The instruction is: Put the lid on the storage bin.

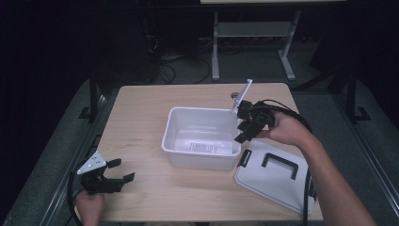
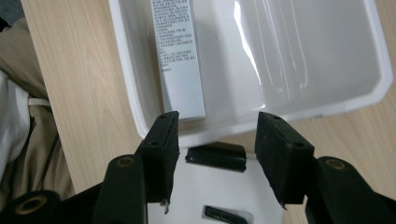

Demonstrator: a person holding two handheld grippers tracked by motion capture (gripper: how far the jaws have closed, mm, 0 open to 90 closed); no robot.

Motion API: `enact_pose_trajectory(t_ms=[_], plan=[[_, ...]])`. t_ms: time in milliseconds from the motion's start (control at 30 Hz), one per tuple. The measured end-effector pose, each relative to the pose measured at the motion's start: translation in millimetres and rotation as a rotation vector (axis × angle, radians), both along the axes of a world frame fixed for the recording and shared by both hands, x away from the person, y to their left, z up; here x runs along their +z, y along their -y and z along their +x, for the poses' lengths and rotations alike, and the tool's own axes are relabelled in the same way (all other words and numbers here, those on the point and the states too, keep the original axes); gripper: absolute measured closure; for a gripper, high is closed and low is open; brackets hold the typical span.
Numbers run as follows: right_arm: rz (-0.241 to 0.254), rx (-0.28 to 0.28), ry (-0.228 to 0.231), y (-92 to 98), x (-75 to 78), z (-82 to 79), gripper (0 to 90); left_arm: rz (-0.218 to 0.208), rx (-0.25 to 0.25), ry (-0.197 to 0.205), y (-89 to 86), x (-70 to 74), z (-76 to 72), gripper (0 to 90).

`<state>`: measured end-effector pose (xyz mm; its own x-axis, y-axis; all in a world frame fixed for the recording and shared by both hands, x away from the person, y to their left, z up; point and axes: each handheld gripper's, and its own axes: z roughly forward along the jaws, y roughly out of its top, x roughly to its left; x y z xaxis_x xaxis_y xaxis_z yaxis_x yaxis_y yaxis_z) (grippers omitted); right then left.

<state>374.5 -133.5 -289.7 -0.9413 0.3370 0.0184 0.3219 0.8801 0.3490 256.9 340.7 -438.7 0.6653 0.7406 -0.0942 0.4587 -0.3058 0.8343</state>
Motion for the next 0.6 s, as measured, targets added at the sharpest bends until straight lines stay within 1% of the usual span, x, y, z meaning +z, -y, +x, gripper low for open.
enact_pose_trajectory(t_ms=[267,433,600], plan=[[0.012,-0.041,-0.011,24.4,-8.6,-3.9,48.7,0.010,-0.001,-0.001,1.2,0.3,0.2,15.6],[0.019,-0.061,-0.020,35.8,-13.8,-5.7,48.5,0.012,-0.001,-0.001,1.4,0.1,0.5,15.5],[0.022,-0.073,-0.013,43.8,-17.8,-8.2,47.9,0.012,0.000,-0.002,1.1,-0.1,0.6,15.6]])
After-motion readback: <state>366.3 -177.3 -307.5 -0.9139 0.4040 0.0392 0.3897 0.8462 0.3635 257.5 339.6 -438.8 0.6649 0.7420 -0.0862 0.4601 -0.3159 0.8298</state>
